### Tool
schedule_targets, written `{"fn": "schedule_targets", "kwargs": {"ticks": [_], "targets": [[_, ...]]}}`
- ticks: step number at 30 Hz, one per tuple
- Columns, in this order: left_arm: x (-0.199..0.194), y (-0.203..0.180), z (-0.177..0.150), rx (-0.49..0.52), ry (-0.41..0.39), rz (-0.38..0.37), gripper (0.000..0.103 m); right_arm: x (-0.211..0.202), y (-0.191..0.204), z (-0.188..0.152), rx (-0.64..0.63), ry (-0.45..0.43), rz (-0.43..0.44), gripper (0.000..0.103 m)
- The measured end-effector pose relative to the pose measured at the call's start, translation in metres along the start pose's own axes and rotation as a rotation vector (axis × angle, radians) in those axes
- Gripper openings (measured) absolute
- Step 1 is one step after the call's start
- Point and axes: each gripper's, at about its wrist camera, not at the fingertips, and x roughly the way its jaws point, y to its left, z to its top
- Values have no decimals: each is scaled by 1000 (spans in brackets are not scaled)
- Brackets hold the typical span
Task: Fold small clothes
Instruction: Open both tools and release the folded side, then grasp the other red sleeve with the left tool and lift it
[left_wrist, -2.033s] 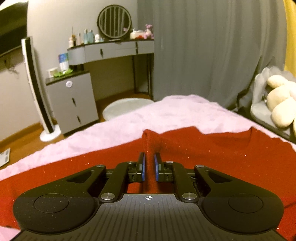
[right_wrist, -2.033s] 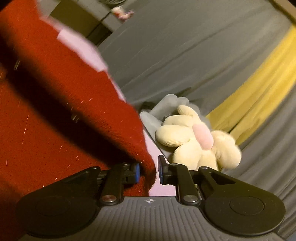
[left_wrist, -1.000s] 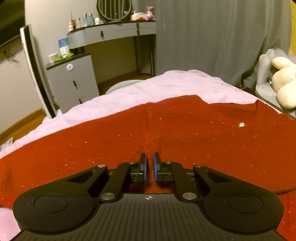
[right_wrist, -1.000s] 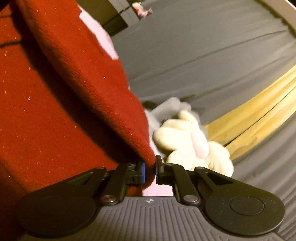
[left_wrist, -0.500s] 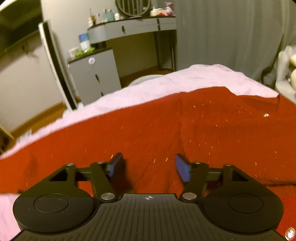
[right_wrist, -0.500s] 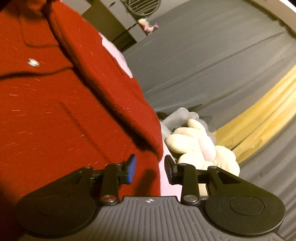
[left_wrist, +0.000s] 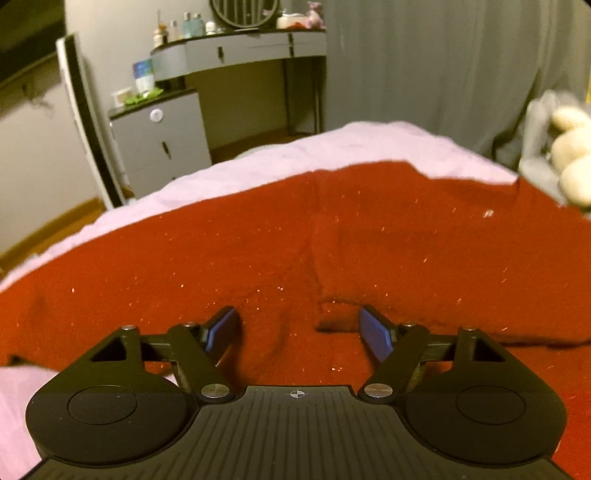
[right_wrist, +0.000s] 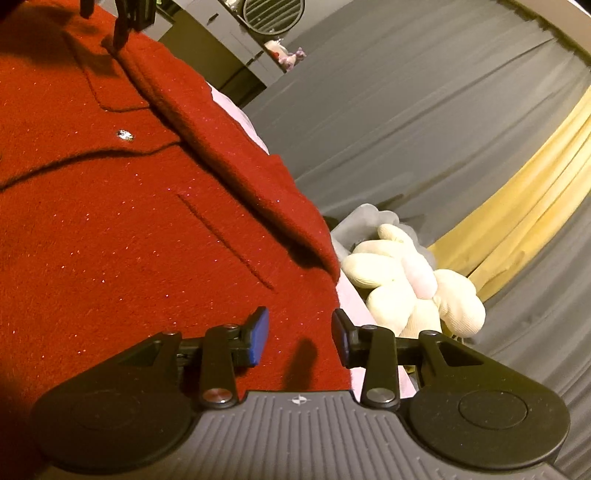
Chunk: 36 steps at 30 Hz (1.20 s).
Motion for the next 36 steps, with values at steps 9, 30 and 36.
{"fn": "schedule_targets", "kwargs": {"ticks": [9,30,36], "targets": [[-15,22,-9,-65,31,6,89,3,2,-8,33,-22,-6,32],[-64,370,-140,-1196,-97,-56,52,-63,-44,44,384,-62,290,58],[-48,396,-138,-1269,-128,-29,18,-68,-32,62,350,-93,328,58]]}}
